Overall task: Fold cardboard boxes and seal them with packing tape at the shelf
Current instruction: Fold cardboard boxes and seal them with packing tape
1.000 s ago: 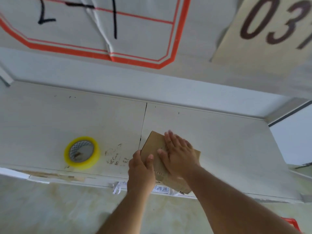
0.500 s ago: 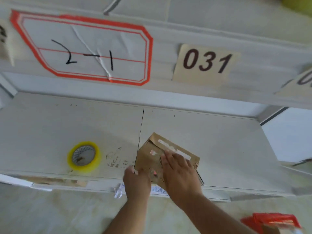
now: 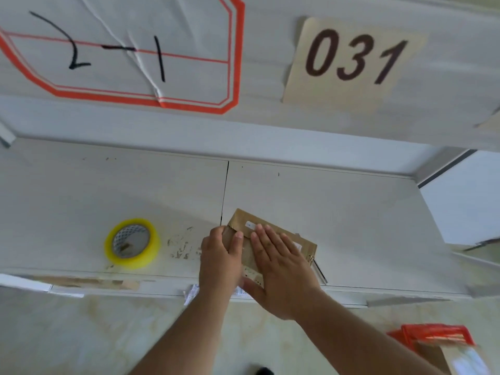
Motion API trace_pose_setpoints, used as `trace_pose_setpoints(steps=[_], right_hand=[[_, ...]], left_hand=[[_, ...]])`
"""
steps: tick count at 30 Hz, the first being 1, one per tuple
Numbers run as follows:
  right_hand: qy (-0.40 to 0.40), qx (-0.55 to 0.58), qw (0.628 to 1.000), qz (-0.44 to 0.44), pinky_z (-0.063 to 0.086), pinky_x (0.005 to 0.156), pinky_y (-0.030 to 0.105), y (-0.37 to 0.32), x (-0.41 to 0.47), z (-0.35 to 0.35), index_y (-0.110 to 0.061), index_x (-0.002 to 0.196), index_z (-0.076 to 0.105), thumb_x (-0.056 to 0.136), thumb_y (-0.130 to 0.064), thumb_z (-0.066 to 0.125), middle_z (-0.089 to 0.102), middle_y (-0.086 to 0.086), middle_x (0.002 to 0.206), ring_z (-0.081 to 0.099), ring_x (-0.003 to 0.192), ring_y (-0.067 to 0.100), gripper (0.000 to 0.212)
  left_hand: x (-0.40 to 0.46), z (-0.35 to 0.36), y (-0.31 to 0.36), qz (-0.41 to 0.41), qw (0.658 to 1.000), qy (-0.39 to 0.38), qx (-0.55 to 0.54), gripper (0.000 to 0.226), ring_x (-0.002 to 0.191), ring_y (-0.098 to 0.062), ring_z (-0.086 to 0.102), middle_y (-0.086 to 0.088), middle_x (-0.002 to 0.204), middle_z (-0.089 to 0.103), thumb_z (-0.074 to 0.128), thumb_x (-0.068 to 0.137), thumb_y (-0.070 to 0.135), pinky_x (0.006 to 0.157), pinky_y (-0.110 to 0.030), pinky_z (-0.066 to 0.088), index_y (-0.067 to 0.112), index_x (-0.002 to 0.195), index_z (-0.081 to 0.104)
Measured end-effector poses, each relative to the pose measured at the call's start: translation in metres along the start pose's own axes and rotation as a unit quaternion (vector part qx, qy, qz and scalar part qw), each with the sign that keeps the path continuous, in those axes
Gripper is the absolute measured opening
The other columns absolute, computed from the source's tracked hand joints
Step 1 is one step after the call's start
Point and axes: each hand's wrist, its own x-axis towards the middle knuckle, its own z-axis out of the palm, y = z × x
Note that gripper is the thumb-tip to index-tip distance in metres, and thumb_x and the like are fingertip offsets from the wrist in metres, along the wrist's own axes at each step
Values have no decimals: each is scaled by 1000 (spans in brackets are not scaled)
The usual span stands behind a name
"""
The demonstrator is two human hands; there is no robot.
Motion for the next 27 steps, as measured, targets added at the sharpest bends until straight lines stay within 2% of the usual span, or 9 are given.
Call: trace_pose_setpoints(steps=[5,8,11,14,17,19,21,23,27], right_hand=[[-115,-88,989,14,-14,123,61,9,8,-26,-12,160,-22,88,-89,-4,-29,7,169,-28,156,24,107],[-157,-51,984,70,-7,127,56,19,34,-35,-9,158,-28,72,-103,6,-25,10,170,-16,159,27,132],[-186,32,980,66,18,127,46,28,49,-42,-11,163,-17,59,-109,31,8,6,171,16,157,29,151],[-191,173,960,112,47,106,42,46,51,-51,-33,154,28,66,-99,51,52,-7,141,54,127,21,112],[-186,251,934,173,55,92,39,69,39,-48,-42,125,57,85,-83,48,67,-16,104,66,99,11,58],[-173,279,924,193,54,96,38,72,24,-47,-45,133,58,93,-75,47,69,-19,110,66,105,11,51],[-132,284,933,177,52,101,37,64,9,-47,-51,147,45,100,-63,46,67,-18,129,64,119,15,49],[-51,203,971,118,48,105,37,47,-5,-44,-46,156,36,104,-49,42,58,-14,148,57,131,19,53],[103,56,993,33,55,100,46,5,-29,-6,-28,148,55,99,-48,38,57,-6,152,63,130,23,56]], left_hand=[[-3,3,1,2,1000,-2,-7,41,100,-21,58,-1,119,51,54,101,50,81,-37,53,27,134,51],[-3,2,2,7,1000,-5,-8,37,96,-15,57,0,119,51,53,102,48,78,-34,51,27,132,51],[1,2,0,1,1000,-16,-25,39,97,-19,58,-3,123,49,55,102,47,74,-31,52,25,134,50],[-5,0,0,-10,999,-14,-30,54,104,-21,59,-9,133,50,60,100,48,73,-26,50,19,142,45],[-16,-1,-1,-142,985,39,-91,91,123,-36,60,-17,153,38,70,88,60,95,-47,58,13,155,30],[-30,2,3,-287,934,35,-209,81,114,-38,67,-19,142,53,66,88,66,86,-51,62,13,145,44],[-44,7,10,-346,878,-26,-329,53,100,-32,73,-15,117,71,54,98,63,73,-46,65,17,123,62],[-47,12,10,-320,869,-46,-376,41,101,-30,74,-12,113,74,48,105,53,78,-49,65,19,121,64],[-39,14,-2,-317,876,-93,-351,30,100,-30,73,-11,101,79,51,102,33,95,-47,57,14,110,73]])
